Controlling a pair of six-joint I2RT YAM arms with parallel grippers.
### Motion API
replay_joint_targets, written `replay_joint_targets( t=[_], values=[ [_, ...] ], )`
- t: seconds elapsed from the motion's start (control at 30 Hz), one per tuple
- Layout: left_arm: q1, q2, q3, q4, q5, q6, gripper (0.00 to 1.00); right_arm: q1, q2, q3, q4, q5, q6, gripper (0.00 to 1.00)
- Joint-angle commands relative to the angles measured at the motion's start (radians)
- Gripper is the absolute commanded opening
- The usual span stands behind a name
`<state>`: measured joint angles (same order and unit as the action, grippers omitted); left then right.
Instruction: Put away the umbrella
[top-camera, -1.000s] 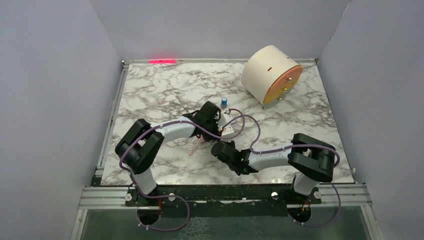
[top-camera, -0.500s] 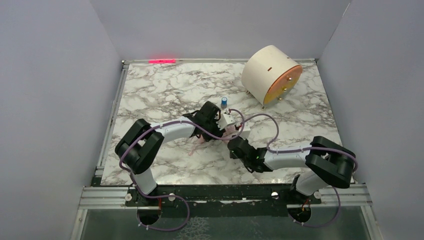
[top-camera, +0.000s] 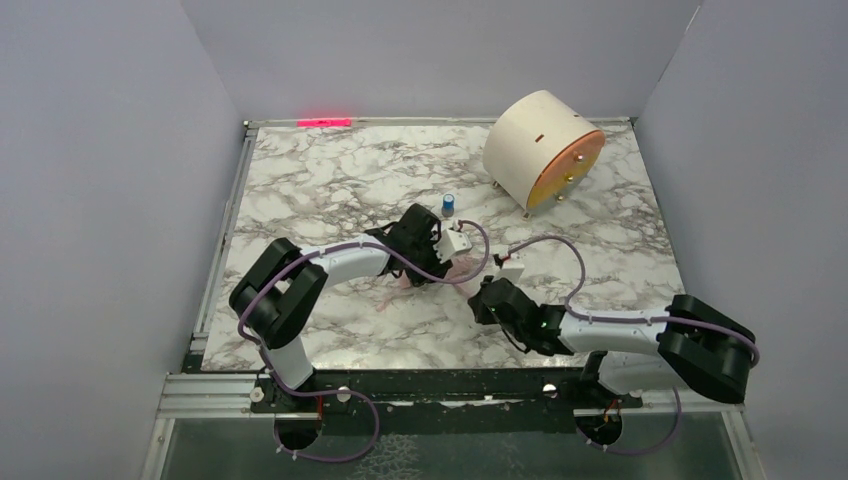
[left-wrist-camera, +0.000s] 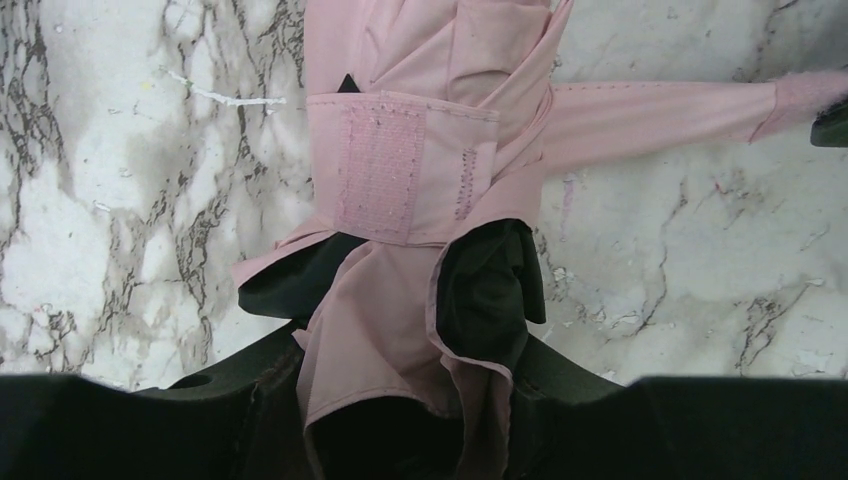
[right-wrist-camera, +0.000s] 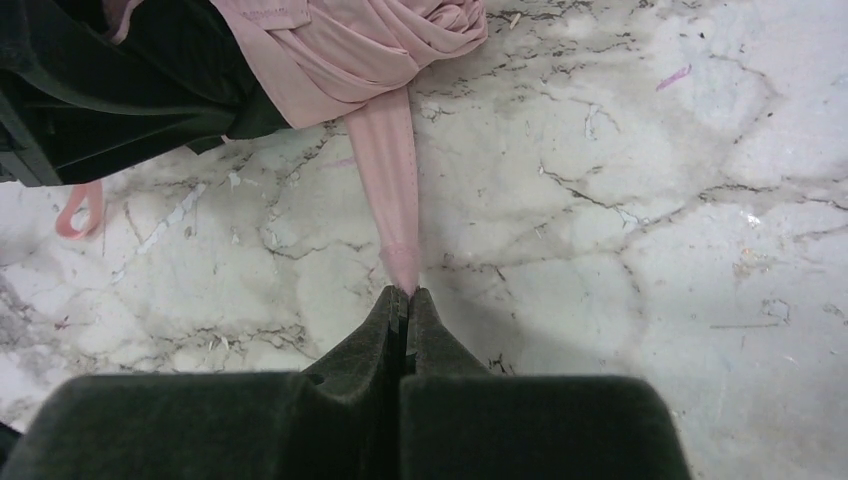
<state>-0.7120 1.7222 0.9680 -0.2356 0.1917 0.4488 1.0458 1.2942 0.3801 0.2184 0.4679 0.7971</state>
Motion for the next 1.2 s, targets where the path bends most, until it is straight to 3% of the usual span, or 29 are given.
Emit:
replay_joint_targets(
  t=[0.0, 0.33, 0.47, 0.67, 0.77, 0.87, 1.03, 1.17],
  values=[
    [0.022, 0.083, -0.067, -0.151, -0.120, -0.010, 0.00, 0.009, -0.088, -0.068, -0.117, -0.090, 0.007, 0.00],
    [0.015, 0.075, -0.075, -0.148, -0.124, -0.006, 0.00, 0.008, -0.128, -0.107, -0.021, -0.142, -0.047, 0.01],
    [0.008, 0.070, -0.078, -0.149, -0.122, -0.003, 0.00, 0.008, -0.130, -0.110, -0.008, -0.149, -0.031, 0.23],
    [-0.001, 0.076, -0.078, -0.149, -0.116, -0.005, 0.00, 0.008, -0.193, -0.088, -0.082, -0.103, 0.019, 0.41],
    [-0.005, 0.079, -0.079, -0.150, -0.115, -0.005, 0.00, 0.008, -0.220, -0.055, -0.201, -0.050, 0.139, 0.46],
    [-0.007, 0.079, -0.079, -0.149, -0.120, -0.005, 0.00, 0.008, -0.214, -0.009, -0.371, 0.000, 0.366, 0.46],
    [-0.010, 0.080, -0.080, -0.147, -0.123, -0.004, 0.00, 0.008, -0.158, 0.006, -0.428, -0.043, 0.653, 0.46],
    [-0.013, 0.079, -0.080, -0.148, -0.123, -0.004, 0.00, 0.008, -0.121, -0.004, -0.417, -0.061, 0.764, 0.46]
  ],
)
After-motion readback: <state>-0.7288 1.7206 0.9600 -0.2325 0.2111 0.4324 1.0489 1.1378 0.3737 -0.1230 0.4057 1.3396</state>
